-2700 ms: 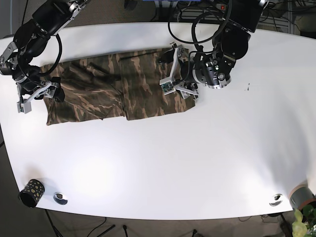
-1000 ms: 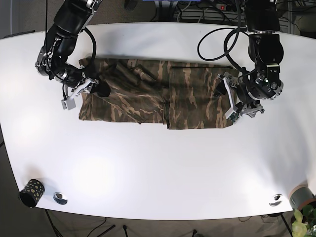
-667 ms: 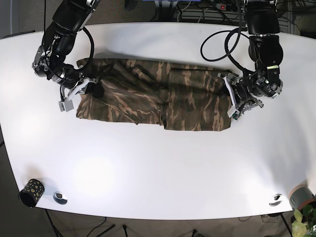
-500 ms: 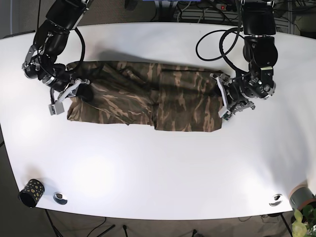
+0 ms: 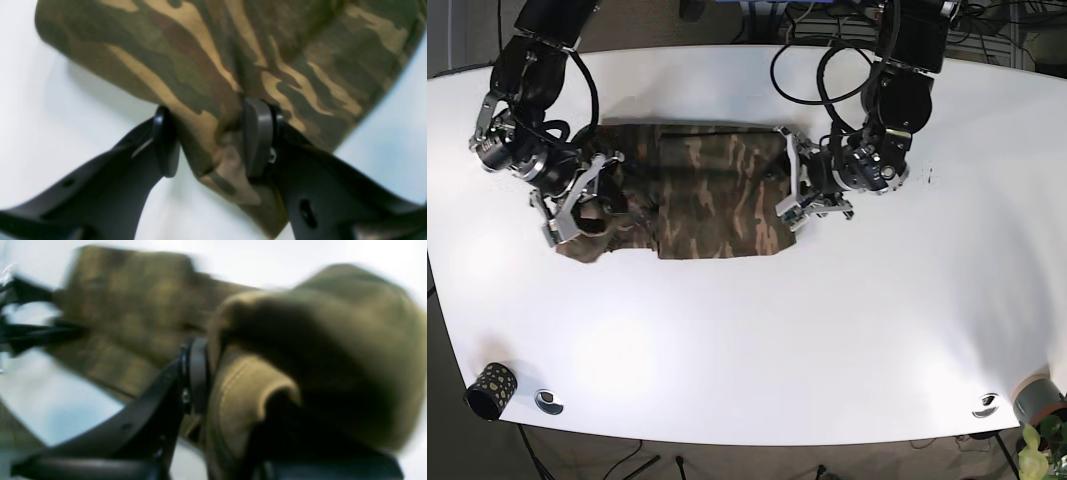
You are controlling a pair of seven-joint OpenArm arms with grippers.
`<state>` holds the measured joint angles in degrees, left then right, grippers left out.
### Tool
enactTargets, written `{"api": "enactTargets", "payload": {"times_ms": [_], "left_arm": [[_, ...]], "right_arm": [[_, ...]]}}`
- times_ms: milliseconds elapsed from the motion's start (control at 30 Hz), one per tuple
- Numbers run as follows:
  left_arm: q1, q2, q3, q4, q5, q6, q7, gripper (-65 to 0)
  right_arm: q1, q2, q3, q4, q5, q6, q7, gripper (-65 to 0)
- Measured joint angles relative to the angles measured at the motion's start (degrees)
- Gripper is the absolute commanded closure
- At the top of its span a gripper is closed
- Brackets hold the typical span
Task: Fold the T-shirt properly
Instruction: 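Fold the bundle ends together toward the middle with both grippers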
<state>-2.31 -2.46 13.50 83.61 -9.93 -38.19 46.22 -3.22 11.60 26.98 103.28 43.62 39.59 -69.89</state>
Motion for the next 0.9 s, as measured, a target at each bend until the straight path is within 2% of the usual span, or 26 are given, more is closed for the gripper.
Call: {"api": "enactTargets", "payload": {"times_ms": [100,267,367,500,600,700,800,900], "left_arm": [[0.33,2.21,1.79,-0.98,-0.33,-0.02,-1.03,-26.1],[0.17,4.70,2.21,-2.97,-1.03,-0.22,-1.92,-26.1],[0.24,5.42,2.19,-3.39,-1.05,-0.22,-1.99,-26.1],[0.28,5.62,1.95,-3.43,-1.05,-0.22,-1.95,-26.1],[0.26,5.62,1.88,-3.43,-1.05,-0.22,-1.90,-26.1],[0.26,5.64,1.88,-3.45,-1.07,-0.22,-1.95,-26.1],[0.26,5.64,1.88,-3.43,-1.09,-0.22,-1.95,-26.1],[0.26,5.62,1.88,-3.41,-1.11,-0.22,-1.95,-26.1]], "right_arm": [[-0.63,-1.62,-2.14,2.34,1.68,0.11,0.63,-6.7],[-0.85,-4.28,-4.48,2.36,0.00,0.07,-0.15,-7.0],[-0.76,-5.75,-6.03,2.34,-0.22,0.09,0.33,-10.9],[-0.35,-7.87,-8.26,2.34,-6.23,0.07,0.37,-14.6],[-0.28,-8.98,-9.88,2.29,-8.33,0.07,0.44,-16.3],[-0.13,-10.60,-11.04,2.27,-10.56,0.09,1.03,-25.8],[-0.04,-11.61,-11.10,1.99,-12.96,0.09,3.19,-44.1],[-0.04,-11.58,-10.99,2.03,-14.73,0.09,3.72,-58.2]]}}
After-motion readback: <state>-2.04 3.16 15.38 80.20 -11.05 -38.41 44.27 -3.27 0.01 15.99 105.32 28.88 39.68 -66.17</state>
